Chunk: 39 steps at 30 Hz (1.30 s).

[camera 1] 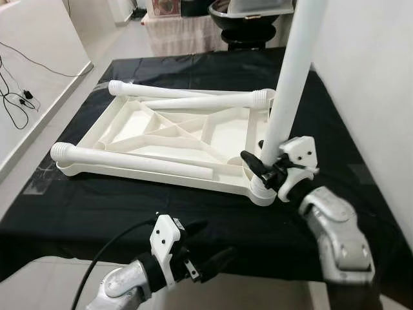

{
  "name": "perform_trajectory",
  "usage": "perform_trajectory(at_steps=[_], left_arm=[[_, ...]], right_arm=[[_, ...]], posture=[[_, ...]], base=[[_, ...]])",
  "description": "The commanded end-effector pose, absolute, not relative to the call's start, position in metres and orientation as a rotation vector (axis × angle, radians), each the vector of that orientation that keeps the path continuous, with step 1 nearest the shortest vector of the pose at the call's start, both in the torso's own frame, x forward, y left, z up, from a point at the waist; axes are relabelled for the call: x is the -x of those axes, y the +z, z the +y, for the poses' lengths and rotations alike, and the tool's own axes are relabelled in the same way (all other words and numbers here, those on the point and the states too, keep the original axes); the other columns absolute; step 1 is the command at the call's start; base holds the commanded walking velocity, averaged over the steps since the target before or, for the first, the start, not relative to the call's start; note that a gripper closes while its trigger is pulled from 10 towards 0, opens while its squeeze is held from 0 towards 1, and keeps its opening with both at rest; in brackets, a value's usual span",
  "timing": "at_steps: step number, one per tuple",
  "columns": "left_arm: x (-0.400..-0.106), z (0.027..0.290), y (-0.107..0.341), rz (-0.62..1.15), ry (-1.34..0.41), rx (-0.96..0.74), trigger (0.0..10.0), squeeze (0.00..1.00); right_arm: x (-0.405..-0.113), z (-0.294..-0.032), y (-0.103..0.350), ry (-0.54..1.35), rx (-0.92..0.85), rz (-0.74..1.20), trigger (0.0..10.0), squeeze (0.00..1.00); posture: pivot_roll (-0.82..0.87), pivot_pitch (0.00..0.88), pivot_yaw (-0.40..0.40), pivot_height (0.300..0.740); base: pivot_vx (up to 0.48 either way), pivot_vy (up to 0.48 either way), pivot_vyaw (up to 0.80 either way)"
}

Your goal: Building children table

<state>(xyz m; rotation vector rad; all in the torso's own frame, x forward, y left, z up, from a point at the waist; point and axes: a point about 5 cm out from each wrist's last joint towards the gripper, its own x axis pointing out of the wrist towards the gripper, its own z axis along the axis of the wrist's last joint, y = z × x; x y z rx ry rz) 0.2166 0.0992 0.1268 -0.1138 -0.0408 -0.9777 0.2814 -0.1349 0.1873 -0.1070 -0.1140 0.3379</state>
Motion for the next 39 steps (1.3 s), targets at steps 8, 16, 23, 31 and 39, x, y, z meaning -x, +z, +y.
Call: perform_trajectory(at_steps=[8,16,23,31,39], left_arm=[[-0.215,0.100,0.120,-0.016,-0.980,0.111,10.0,0.00],[-0.216,0.098,0.121,-0.019,-0.982,0.114,10.0,0.00],[-0.218,0.096,0.121,-0.020,-0.987,0.114,10.0,0.00],[-0.216,0.096,0.121,-0.018,-0.990,0.107,10.0,0.00],[-0.216,0.096,0.120,-0.013,-1.002,0.097,10.0,0.00]], right_arm=[[-0.289,-0.115,0.166,0.403,0.118,0.005,8.7,0.00],[-0.291,-0.106,0.193,0.720,0.070,-0.088,10.0,1.00],[-0.294,-0.120,0.204,1.155,0.291,-0.073,10.0,0.00],[-0.309,-0.130,0.206,1.254,0.274,-0.009,10.0,0.00],[-0.332,-0.136,0.207,1.346,0.226,0.048,0.0,0.00]], posture=[[-0.07,0.195,0.086,0.740],[-0.06,0.187,0.083,0.740],[-0.04,0.178,0.080,0.740],[-0.02,0.168,0.085,0.740],[-0.01,0.161,0.081,0.740]], base=[[0.000,0.000,0.00],[0.000,0.000,0.00],[0.000,0.000,0.00],[0.000,0.000,0.00],[0.000,0.000,0.00]])
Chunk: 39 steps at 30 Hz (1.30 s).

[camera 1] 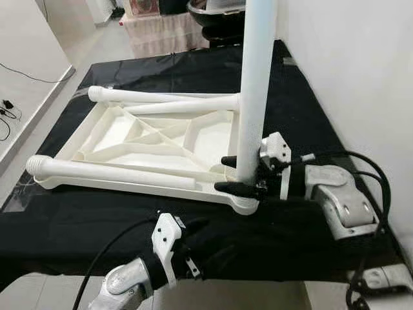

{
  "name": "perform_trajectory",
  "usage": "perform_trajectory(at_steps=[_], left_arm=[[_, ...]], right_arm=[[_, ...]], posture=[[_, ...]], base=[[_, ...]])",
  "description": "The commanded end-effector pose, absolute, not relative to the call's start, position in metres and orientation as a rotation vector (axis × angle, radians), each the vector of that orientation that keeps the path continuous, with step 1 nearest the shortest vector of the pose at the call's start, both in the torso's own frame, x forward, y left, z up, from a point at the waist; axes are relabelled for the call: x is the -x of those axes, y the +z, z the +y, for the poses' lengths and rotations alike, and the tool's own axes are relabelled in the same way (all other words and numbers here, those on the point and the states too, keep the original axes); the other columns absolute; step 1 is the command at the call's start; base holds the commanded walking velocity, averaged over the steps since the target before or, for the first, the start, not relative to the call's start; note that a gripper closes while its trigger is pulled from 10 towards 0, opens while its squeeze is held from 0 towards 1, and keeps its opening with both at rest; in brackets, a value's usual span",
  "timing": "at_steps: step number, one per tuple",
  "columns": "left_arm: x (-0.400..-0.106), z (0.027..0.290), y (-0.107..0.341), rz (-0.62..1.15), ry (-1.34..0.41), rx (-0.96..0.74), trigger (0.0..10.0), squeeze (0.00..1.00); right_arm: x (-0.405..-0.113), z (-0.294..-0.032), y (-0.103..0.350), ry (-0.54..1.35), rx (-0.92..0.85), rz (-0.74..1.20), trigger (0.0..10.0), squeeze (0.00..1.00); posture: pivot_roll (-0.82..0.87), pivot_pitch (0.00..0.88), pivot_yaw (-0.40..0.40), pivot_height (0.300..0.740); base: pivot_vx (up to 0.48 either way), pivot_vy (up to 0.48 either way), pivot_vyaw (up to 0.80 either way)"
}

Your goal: Building children table

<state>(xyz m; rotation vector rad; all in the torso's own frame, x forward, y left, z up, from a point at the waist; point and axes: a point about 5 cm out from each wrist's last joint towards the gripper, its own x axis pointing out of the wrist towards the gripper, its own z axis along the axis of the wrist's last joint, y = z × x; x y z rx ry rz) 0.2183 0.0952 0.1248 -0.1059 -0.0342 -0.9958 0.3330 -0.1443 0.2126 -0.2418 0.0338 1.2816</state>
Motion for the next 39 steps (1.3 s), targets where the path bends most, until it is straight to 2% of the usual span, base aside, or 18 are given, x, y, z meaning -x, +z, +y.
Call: perform_trajectory(at_steps=[1,12,13,15,16,17,18,20,21,23,27,28,29,30,35,36,37,39], left_arm=[[-0.216,0.096,0.120,-0.013,-1.002,0.097,10.0,0.00],[-0.209,0.095,0.119,-0.018,-0.993,0.092,10.0,0.00],[-0.207,0.096,0.118,-0.019,-0.991,0.090,10.0,0.00],[-0.207,0.096,0.118,-0.019,-0.991,0.090,10.0,0.00],[-0.206,0.100,0.118,-0.017,-0.982,0.085,10.0,0.00],[-0.206,0.100,0.118,-0.017,-0.982,0.085,10.0,0.00],[-0.206,0.101,0.118,-0.017,-0.979,0.083,10.0,0.00],[-0.206,0.101,0.118,-0.017,-0.979,0.083,10.0,0.00],[-0.208,0.102,0.118,-0.016,-0.976,0.081,10.0,0.00],[-0.210,0.102,0.118,-0.014,-0.978,0.080,10.0,0.00],[-0.212,0.102,0.118,-0.019,-0.962,0.083,10.0,0.00],[-0.215,0.104,0.118,-0.025,-0.947,0.081,10.0,0.00],[-0.217,0.104,0.118,-0.028,-0.937,0.079,10.0,0.00],[-0.218,0.105,0.118,-0.030,-0.930,0.078,10.0,0.00],[-0.220,0.103,0.116,-0.028,-0.929,0.076,10.0,0.00],[-0.220,0.102,0.115,-0.026,-0.931,0.075,10.0,0.00],[-0.220,0.102,0.114,-0.025,-0.935,0.074,10.0,0.00],[-0.221,0.101,0.114,-0.024,-0.938,0.074,10.0,0.00]], right_arm=[[-0.332,-0.136,0.207,1.346,0.226,0.048,0.0,0.00],[-0.329,-0.155,0.193,1.237,0.248,0.070,0.0,0.00],[-0.323,-0.155,0.177,1.000,0.208,0.076,0.0,0.00],[-0.323,-0.155,0.177,1.000,0.208,0.076,0.0,0.00],[-0.278,-0.149,0.134,0.355,0.060,0.144,0.0,0.00],[-0.278,-0.149,0.134,0.355,0.060,0.144,0.0,0.00],[-0.258,-0.141,0.125,0.265,0.051,0.180,0.0,0.00],[-0.258,-0.141,0.125,0.265,0.051,0.180,0.0,0.00],[-0.253,-0.131,0.123,0.305,0.079,0.181,0.0,0.00],[-0.266,-0.125,0.123,0.394,0.106,0.171,0.0,0.00],[-0.279,-0.127,0.127,0.398,0.144,0.147,0.0,0.00],[-0.284,-0.128,0.131,0.423,0.138,0.120,10.0,0.00],[-0.287,-0.129,0.134,0.442,0.131,0.100,10.0,0.00],[-0.290,-0.128,0.140,0.518,0.101,0.069,10.0,1.00],[-0.296,-0.127,0.162,0.689,0.074,-0.011,10.0,1.00],[-0.297,-0.128,0.166,0.757,0.079,-0.009,10.0,0.46],[-0.296,-0.127,0.170,0.858,0.134,-0.015,10.0,0.00],[-0.296,-0.126,0.171,0.918,0.174,-0.014,10.0,0.00]], posture=[[-0.01,0.161,0.081,0.740],[-0.02,0.161,0.075,0.740],[-0.01,0.169,0.046,0.740],[-0.01,0.169,0.046,0.740],[-0.01,0.191,0.076,0.740],[-0.01,0.191,0.076,0.740],[-0.01,0.191,0.076,0.740],[-0.01,0.191,0.076,0.740],[-0.02,0.166,0.087,0.740],[0.00,0.166,0.071,0.740],[0.00,0.163,0.071,0.740],[0.00,0.161,0.071,0.740],[0.00,0.161,0.071,0.740],[0.00,0.153,0.073,0.740],[0.00,0.145,0.075,0.740],[0.00,0.139,0.077,0.740],[0.00,0.134,0.075,0.740],[0.01,0.129,0.070,0.740]], base=[[0.000,0.000,0.00],[0.000,0.000,0.00],[0.000,0.000,0.00],[0.000,0.000,0.00],[0.000,0.000,0.00],[0.000,0.000,0.00],[0.000,0.000,0.00],[0.000,0.000,0.00],[0.000,0.000,0.00],[0.000,0.000,0.00],[0.000,0.000,0.00],[0.000,0.000,0.00],[0.000,0.000,0.00],[0.000,0.000,0.00],[0.000,0.000,0.00],[0.000,0.000,0.00],[0.000,0.000,0.00],[0.000,0.000,0.00]])
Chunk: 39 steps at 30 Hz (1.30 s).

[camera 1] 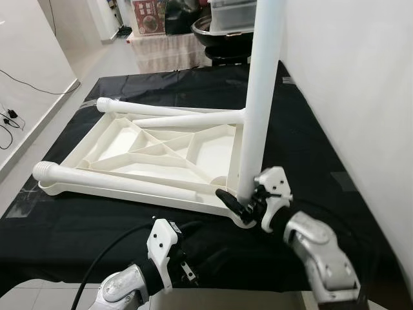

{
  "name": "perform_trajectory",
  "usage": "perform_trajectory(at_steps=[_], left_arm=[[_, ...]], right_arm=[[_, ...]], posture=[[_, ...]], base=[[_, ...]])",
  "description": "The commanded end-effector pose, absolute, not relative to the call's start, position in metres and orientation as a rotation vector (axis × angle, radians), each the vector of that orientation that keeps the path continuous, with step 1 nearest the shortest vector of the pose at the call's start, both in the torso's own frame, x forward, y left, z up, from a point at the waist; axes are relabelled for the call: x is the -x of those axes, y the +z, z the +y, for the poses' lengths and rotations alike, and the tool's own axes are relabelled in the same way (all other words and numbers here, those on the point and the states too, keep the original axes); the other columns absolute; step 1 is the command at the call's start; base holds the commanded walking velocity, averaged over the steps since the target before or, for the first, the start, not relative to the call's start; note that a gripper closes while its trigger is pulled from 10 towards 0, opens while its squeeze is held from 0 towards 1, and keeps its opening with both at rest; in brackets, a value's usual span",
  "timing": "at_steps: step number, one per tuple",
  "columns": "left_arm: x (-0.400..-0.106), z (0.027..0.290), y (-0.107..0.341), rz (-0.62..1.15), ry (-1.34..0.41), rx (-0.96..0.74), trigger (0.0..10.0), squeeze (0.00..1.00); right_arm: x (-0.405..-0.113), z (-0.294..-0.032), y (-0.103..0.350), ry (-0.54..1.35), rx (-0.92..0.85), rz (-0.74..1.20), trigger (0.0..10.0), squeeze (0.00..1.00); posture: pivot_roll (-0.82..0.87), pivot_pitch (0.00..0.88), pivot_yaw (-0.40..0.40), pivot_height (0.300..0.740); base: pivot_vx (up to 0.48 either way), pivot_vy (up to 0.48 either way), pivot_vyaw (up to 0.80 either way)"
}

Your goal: Building children table

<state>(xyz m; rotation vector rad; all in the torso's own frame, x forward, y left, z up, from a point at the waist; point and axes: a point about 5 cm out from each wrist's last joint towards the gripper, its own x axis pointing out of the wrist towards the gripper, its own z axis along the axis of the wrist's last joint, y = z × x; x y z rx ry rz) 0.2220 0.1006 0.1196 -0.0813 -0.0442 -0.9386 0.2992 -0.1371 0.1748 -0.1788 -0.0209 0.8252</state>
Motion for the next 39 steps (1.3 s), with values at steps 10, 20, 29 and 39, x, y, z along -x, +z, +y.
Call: perform_trajectory(at_steps=[10,20,29,39], left_arm=[[-0.225,0.096,0.112,-0.024,-0.949,0.070,10.0,0.00],[-0.225,0.095,0.111,-0.026,-0.957,0.074,10.0,0.00],[-0.223,0.096,0.113,-0.034,-0.954,0.079,10.0,0.00],[-0.224,0.099,0.117,-0.035,-0.962,0.085,10.0,0.00]], right_arm=[[-0.322,-0.135,0.186,1.217,0.192,0.021,10.0,0.00],[-0.338,-0.149,0.196,1.250,0.169,0.033,0.0,0.00],[-0.335,-0.178,0.164,0.682,0.235,0.112,0.0,0.00],[-0.296,-0.155,0.136,0.259,0.194,0.181,0.0,0.00]], posture=[[0.01,0.110,0.067,0.740],[0.01,0.113,0.070,0.740],[0.00,0.136,0.052,0.740],[-0.03,0.151,0.075,0.740]], base=[[0.000,0.000,0.00],[0.000,0.000,0.00],[0.000,0.000,0.00],[0.000,0.000,0.00]])
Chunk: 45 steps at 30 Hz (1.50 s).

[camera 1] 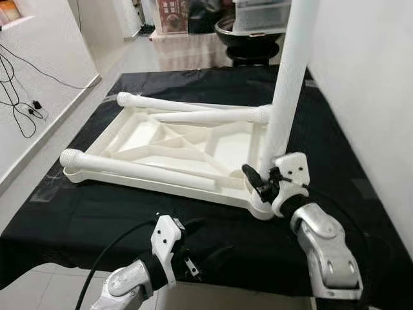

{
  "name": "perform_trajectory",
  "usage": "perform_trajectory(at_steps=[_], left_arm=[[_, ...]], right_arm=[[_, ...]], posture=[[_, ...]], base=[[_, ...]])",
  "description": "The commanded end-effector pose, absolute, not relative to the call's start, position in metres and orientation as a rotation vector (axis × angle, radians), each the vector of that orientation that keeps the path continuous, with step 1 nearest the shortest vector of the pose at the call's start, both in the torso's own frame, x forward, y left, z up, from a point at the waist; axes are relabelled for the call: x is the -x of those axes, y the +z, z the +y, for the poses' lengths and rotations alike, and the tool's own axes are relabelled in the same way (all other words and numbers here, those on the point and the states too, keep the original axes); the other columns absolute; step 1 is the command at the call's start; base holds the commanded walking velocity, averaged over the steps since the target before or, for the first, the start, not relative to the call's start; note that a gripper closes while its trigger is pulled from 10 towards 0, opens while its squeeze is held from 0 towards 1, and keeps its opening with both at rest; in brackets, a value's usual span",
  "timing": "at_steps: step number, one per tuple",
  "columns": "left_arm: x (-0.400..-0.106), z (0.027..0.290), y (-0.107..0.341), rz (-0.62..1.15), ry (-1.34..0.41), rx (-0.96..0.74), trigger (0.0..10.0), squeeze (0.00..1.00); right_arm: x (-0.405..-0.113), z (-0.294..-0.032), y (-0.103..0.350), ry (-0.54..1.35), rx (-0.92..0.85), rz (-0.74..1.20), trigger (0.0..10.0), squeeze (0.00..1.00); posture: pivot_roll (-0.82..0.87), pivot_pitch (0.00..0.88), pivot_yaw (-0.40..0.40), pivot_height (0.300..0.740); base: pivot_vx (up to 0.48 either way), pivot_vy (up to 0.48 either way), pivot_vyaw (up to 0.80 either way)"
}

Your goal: Building children table

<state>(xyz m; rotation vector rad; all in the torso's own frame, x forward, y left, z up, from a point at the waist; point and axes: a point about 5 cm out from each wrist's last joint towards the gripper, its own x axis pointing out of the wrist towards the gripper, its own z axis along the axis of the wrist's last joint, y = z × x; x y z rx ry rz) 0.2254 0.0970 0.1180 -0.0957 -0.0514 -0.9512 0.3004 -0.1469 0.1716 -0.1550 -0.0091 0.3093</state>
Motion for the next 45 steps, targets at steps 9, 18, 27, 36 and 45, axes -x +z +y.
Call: perform_trajectory(at_steps=[9,18,27,36,45], left_arm=[[-0.226,0.097,0.115,-0.036,-0.955,0.090,10.0,0.00],[-0.228,0.094,0.113,-0.037,-0.956,0.092,10.0,0.00],[-0.229,0.093,0.113,-0.040,-0.957,0.094,10.0,0.00],[-0.229,0.093,0.114,-0.042,-0.954,0.095,10.0,0.00],[-0.228,0.096,0.116,-0.046,-0.951,0.102,10.0,0.00]], right_arm=[[-0.300,-0.131,0.152,0.380,0.095,0.125,10.0,1.00],[-0.309,-0.144,0.206,0.789,0.190,-0.098,10.0,0.00],[-0.308,-0.152,0.204,1.063,0.287,-0.040,0.0,0.00],[-0.317,-0.155,0.203,1.072,0.231,-0.048,0.0,0.00],[-0.311,-0.161,0.162,0.388,0.161,-0.016,0.0,0.00]], posture=[[-0.03,0.133,0.063,0.740],[-0.03,0.111,0.048,0.740],[-0.03,0.110,0.054,0.740],[-0.03,0.122,0.054,0.740],[-0.06,0.144,0.057,0.740]], base=[[0.000,0.000,0.00],[0.000,0.000,0.00],[0.000,0.000,0.00],[0.000,0.000,0.00],[0.000,0.000,0.00]])
